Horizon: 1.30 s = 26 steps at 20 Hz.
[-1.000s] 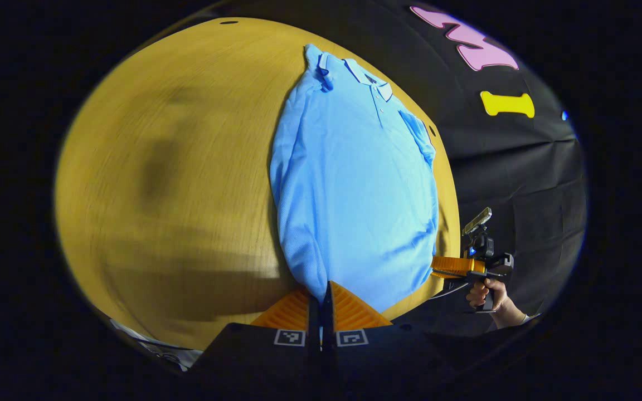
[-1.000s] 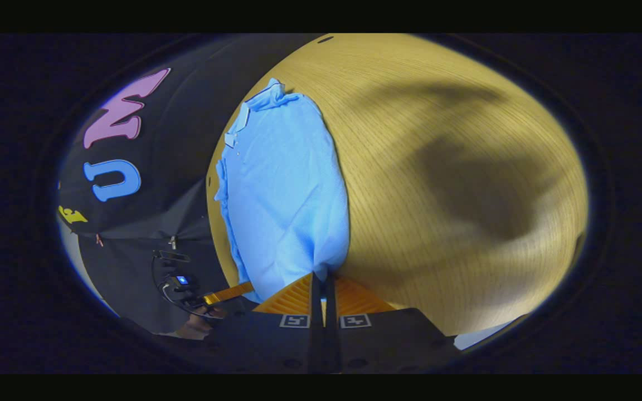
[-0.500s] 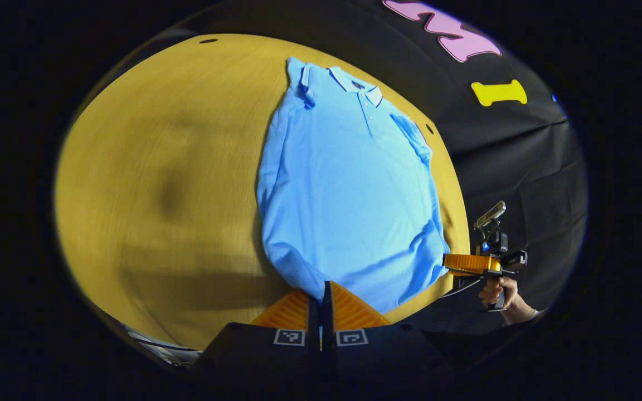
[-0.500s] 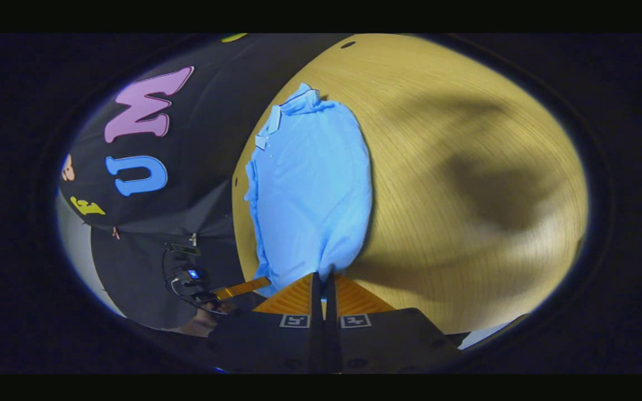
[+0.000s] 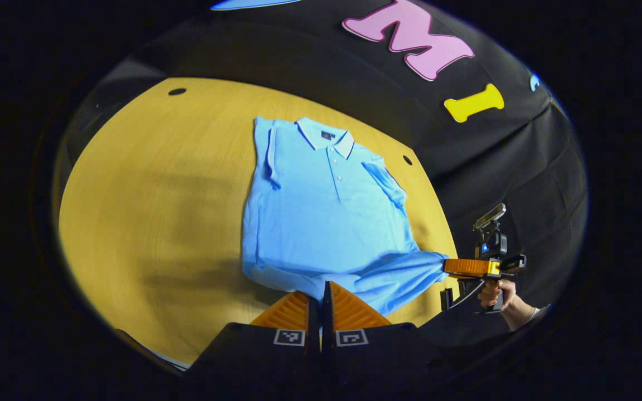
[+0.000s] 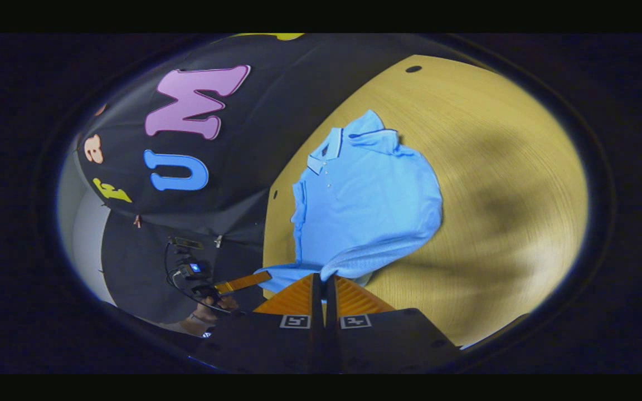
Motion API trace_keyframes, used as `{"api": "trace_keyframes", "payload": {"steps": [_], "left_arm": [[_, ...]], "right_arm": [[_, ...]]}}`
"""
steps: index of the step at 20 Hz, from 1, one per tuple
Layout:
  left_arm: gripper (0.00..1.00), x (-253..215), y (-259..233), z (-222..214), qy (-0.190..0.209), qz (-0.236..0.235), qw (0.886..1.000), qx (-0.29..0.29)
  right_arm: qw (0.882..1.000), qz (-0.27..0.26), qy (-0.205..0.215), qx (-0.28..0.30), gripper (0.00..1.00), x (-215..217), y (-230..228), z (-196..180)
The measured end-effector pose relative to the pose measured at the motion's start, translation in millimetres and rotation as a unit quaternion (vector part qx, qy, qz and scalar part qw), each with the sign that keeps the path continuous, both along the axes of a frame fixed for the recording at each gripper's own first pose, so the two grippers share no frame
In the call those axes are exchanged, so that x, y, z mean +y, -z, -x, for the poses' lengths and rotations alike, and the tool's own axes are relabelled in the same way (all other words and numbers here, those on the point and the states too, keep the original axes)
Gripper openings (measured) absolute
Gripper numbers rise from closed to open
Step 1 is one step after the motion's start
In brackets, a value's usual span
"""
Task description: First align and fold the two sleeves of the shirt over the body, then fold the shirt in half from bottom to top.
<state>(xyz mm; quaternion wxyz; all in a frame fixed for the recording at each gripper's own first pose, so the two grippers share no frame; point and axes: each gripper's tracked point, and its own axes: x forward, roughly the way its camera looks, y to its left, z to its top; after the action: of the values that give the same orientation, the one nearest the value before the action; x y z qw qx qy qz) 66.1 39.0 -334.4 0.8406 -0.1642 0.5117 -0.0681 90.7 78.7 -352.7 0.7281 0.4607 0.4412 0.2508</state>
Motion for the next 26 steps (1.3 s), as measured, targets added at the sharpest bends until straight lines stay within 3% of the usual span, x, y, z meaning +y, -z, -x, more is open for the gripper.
{"api": "trace_keyframes", "payload": {"steps": [5,6,7,10,11,17,22,23,26], "left_arm": [[0.06,-1,-25,-60,0.003,-0.029,0.998,-0.060],[0.06,-1,-29,-73,0.001,-0.031,0.997,-0.068],[0.06,-1,-33,-87,-0.001,-0.032,0.997,-0.077],[0.06,4,-47,-133,0.000,-0.050,0.993,-0.107],[0.06,7,-51,-149,-0.003,-0.056,0.992,-0.116],[0.06,52,-34,-256,-0.056,-0.102,0.982,-0.146],[0.05,80,12,-328,-0.072,-0.152,0.976,-0.137],[0.05,84,21,-338,-0.076,-0.156,0.976,-0.131],[0.06,90,62,-357,-0.074,-0.172,0.978,-0.097]], "right_arm": [[0.999,0.001,0.010,-0.040,0.04,-2,-22,-51],[0.999,0.010,0.012,-0.050,0.00,-3,-23,-62],[0.998,0.017,0.012,-0.059,0.04,-5,-26,-76],[0.996,0.026,0.018,-0.087,0.05,-11,-42,-116],[0.995,0.027,0.022,-0.095,0.00,-11,-46,-134],[0.988,0.028,0.080,-0.127,0.04,-19,-49,-259],[0.983,0.072,0.091,-0.141,0.04,-16,-8,-353],[0.983,0.078,0.093,-0.134,0.00,-14,5,-368],[0.983,0.119,0.093,-0.108,0.04,-13,52,-384]]}}
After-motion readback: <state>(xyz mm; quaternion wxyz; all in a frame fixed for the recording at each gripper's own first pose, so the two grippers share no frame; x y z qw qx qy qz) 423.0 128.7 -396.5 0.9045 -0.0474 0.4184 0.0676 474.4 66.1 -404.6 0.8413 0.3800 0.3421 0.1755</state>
